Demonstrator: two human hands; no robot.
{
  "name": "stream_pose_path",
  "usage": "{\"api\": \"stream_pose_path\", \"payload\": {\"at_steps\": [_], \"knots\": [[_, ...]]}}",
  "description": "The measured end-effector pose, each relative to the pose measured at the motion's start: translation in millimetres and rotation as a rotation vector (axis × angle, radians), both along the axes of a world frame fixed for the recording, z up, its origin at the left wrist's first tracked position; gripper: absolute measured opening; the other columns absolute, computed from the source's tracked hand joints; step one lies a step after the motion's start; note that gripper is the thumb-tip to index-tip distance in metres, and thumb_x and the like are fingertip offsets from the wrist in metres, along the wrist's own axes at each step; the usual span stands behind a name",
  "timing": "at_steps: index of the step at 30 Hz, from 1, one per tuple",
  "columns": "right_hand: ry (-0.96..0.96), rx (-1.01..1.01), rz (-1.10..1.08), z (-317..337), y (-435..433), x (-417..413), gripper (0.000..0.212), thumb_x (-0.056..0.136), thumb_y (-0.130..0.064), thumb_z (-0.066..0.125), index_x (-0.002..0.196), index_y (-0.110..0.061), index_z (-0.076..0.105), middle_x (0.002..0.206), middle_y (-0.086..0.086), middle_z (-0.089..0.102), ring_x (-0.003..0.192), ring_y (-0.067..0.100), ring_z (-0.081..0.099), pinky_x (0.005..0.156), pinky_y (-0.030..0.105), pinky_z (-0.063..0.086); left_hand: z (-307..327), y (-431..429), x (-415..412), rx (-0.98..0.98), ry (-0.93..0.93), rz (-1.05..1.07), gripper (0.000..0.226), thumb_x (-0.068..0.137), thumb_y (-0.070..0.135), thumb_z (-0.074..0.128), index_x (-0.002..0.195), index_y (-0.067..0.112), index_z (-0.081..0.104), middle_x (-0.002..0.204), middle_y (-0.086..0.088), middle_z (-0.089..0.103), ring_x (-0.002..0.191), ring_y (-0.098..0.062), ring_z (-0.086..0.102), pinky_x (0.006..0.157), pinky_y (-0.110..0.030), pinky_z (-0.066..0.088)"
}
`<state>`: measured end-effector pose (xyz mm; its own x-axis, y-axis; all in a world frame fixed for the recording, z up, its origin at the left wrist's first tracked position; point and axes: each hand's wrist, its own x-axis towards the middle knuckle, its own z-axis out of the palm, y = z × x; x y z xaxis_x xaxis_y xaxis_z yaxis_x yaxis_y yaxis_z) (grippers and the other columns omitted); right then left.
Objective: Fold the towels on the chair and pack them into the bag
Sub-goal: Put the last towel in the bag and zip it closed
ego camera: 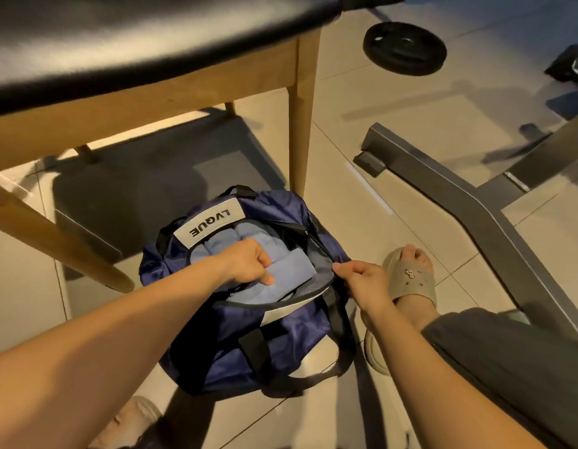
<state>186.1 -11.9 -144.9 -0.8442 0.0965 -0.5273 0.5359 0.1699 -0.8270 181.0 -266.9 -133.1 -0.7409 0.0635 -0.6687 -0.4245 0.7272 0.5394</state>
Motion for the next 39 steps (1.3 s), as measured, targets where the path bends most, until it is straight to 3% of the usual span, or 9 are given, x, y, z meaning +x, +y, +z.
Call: {"api": "stream_pose_path", "payload": {"at_steps": [6,9,13,18,21,27,31,37,39], "knots": [[0.055,0.021,-0.096,-12,10,25,0.019,0.095,-0.016,0.070,0.078,-0.011,0.076,0.069,-0.001,0.067,0.067,0.014,0.057,0.066,0.027,0.047,-17,11,0,-0.027,-0.048,0.048,0.026,0.074,0.018,0.091,0.093,0.008,0.078,0.098,-0.005,0.074,0.090,-0.018,0.062,0.086,-0.027,0.048],[0.044,0.007,-0.147,-19,18,37,0.017,0.094,-0.017,0.071,0.081,-0.008,0.077,0.077,0.012,0.070,0.074,0.019,0.059,0.072,0.035,0.049,-23,21,7,-0.072,-0.045,0.074,0.029,0.073,0.025,0.092,0.095,0.018,0.076,0.103,-0.003,0.073,0.098,-0.021,0.065,0.097,-0.031,0.051],[0.061,0.021,-0.116,-24,10,40,0.014,0.093,-0.015,0.073,0.081,-0.010,0.079,0.085,0.015,0.074,0.077,0.018,0.063,0.077,0.036,0.053,-33,24,11,-0.115,0.081,0.227,0.015,0.073,0.019,0.082,0.061,0.027,0.077,0.084,0.005,0.078,0.094,-0.023,0.071,0.092,-0.038,0.057],[0.087,0.019,-0.082,-22,7,38,0.016,0.093,-0.013,0.072,0.082,-0.003,0.077,0.070,0.002,0.066,0.063,0.009,0.056,0.065,0.023,0.048,-38,15,14,-0.153,0.117,0.117,0.030,0.078,0.019,0.068,0.055,0.037,0.074,0.088,0.007,0.078,0.097,-0.022,0.071,0.094,-0.038,0.056],[0.082,0.009,-0.081,-22,6,39,0.017,0.094,-0.011,0.071,0.082,-0.001,0.075,0.064,-0.002,0.062,0.055,0.004,0.053,0.056,0.016,0.046,-26,9,10,-0.032,0.048,0.096,0.009,0.079,0.025,0.080,0.070,0.024,0.081,0.087,0.001,0.078,0.096,-0.023,0.071,0.094,-0.041,0.057],[0.081,0.005,-0.077,-19,1,39,0.015,0.094,-0.010,0.070,0.086,0.001,0.076,0.063,0.000,0.060,0.051,0.001,0.050,0.052,0.013,0.044,-11,21,14,-0.377,-0.039,-0.353,0.086,0.062,0.065,0.087,0.126,0.014,0.061,0.124,-0.005,0.067,0.115,-0.031,0.063,0.095,-0.040,0.052],[0.063,0.005,-0.069,-19,1,40,0.016,0.094,-0.012,0.071,0.086,0.001,0.076,0.064,0.003,0.058,0.057,0.011,0.048,0.052,0.018,0.044,-16,30,13,-0.342,-0.083,-0.315,0.079,0.065,0.056,0.090,0.124,0.014,0.060,0.122,-0.007,0.066,0.112,-0.032,0.063,0.093,-0.039,0.053],[0.077,-0.001,-0.048,-11,9,36,0.017,0.095,-0.012,0.070,0.082,-0.001,0.074,0.065,0.004,0.058,0.059,0.012,0.049,0.054,0.019,0.044,-33,23,20,-0.177,-0.019,-0.033,0.042,0.070,0.034,0.093,0.089,0.016,0.060,0.092,-0.008,0.066,0.096,-0.030,0.063,0.076,-0.034,0.048],[0.118,0.009,-0.058,-4,12,29,0.021,0.095,-0.011,0.070,0.074,-0.006,0.073,0.063,0.003,0.059,0.056,0.009,0.050,0.052,0.018,0.043,-34,20,18,-0.152,0.009,0.041,0.044,0.074,0.032,0.090,0.097,0.003,0.066,0.094,-0.013,0.066,0.101,-0.036,0.064,0.081,-0.039,0.050]]}}
